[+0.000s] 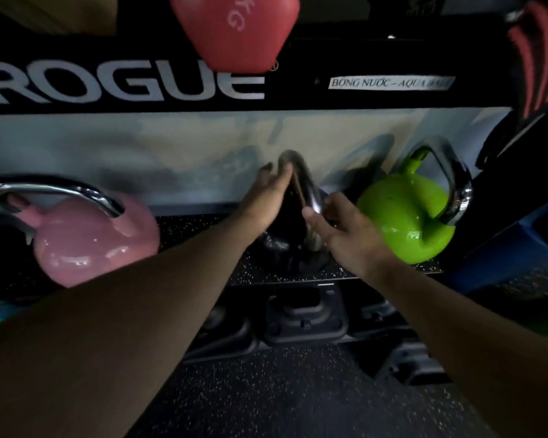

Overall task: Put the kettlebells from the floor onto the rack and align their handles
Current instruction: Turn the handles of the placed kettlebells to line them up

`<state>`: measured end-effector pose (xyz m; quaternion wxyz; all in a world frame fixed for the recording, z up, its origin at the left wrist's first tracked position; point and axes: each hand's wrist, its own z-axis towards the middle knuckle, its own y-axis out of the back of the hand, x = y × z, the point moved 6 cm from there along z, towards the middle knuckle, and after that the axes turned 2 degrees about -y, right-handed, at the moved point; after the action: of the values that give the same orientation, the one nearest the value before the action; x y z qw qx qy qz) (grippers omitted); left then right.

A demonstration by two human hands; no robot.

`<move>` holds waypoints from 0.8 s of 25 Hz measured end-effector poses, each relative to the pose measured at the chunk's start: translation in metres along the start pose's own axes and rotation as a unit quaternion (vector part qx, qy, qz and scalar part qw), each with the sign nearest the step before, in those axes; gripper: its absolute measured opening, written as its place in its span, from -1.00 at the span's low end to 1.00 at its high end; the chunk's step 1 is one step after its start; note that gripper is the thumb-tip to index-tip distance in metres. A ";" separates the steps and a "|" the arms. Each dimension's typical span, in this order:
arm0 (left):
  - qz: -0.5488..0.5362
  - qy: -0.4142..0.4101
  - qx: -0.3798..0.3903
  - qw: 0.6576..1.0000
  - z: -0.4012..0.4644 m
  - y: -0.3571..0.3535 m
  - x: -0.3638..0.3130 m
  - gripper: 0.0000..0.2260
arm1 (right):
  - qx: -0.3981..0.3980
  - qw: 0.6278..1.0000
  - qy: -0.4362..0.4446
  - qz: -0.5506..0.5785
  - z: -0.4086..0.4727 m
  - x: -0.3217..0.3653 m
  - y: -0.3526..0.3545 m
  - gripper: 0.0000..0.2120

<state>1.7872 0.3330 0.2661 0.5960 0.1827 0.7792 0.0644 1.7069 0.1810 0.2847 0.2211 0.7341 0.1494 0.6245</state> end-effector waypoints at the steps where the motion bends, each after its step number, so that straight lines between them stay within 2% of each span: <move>1: 0.001 -0.030 0.013 0.999 -0.004 -0.013 -0.001 -0.34 | 0.020 0.997 -0.003 0.073 0.000 0.004 -0.004 -0.81; 3: -0.036 -0.081 -0.004 0.996 -0.004 -0.029 -0.015 -0.37 | 0.044 0.971 -0.012 0.234 0.002 0.011 -0.010 -0.78; 5: -0.044 -0.102 -0.018 0.994 0.005 -0.031 -0.029 -0.39 | 0.056 0.950 -0.025 0.306 0.003 0.013 -0.018 -0.63; 7: -0.044 -0.098 -0.007 0.994 0.011 -0.033 -0.028 -0.44 | 0.064 0.941 -0.044 0.331 0.004 0.012 -0.025 -0.58; 11: -0.102 -0.011 0.021 0.994 0.006 -0.037 -0.008 -0.50 | 0.086 0.925 -0.064 0.365 0.007 0.010 -0.038 -0.56; 16: -0.161 -0.077 0.000 0.984 -0.010 -0.039 -0.020 -0.59 | 0.096 0.917 -0.054 0.383 0.014 0.007 -0.046 -0.57; 20: -0.234 -0.040 0.002 0.971 -0.017 -0.041 -0.012 -0.62 | 0.090 0.907 -0.055 0.407 0.019 0.007 -0.042 -0.60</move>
<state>1.7652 0.2929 0.2687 0.6246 -0.0008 0.7762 -0.0859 1.7288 0.2180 0.2670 -0.1111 0.7811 -0.1191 0.6029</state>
